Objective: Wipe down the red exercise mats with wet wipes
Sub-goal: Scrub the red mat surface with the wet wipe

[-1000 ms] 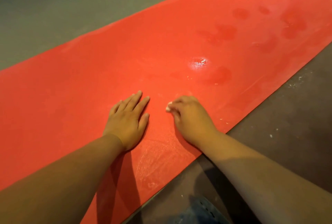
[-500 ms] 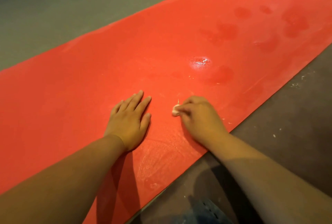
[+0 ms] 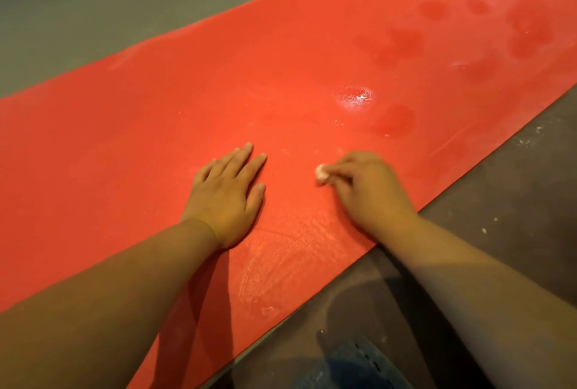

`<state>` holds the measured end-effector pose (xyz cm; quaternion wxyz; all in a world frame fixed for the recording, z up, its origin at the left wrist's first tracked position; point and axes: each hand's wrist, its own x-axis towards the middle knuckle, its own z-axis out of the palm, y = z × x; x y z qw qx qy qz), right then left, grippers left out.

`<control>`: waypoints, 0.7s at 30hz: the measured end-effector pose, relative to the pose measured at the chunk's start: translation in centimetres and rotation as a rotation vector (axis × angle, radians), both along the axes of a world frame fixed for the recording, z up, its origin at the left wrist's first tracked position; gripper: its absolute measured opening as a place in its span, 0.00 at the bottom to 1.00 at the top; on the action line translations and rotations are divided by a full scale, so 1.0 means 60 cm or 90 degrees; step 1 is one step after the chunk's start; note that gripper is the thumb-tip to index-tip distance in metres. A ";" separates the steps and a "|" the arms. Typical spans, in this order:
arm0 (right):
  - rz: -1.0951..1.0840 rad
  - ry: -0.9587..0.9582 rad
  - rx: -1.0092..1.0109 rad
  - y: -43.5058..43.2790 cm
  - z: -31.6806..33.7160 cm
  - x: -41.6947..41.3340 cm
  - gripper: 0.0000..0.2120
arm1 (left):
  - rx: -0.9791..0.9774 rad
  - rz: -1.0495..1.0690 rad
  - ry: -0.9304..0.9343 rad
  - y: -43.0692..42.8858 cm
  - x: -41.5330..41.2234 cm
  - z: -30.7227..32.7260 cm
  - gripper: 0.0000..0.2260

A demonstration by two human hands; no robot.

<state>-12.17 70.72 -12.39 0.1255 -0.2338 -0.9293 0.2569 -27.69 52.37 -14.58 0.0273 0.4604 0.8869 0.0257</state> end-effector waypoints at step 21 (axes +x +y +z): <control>-0.181 -0.042 0.076 0.048 -0.007 -0.015 0.08 | 0.012 0.008 0.003 0.001 0.002 0.004 0.30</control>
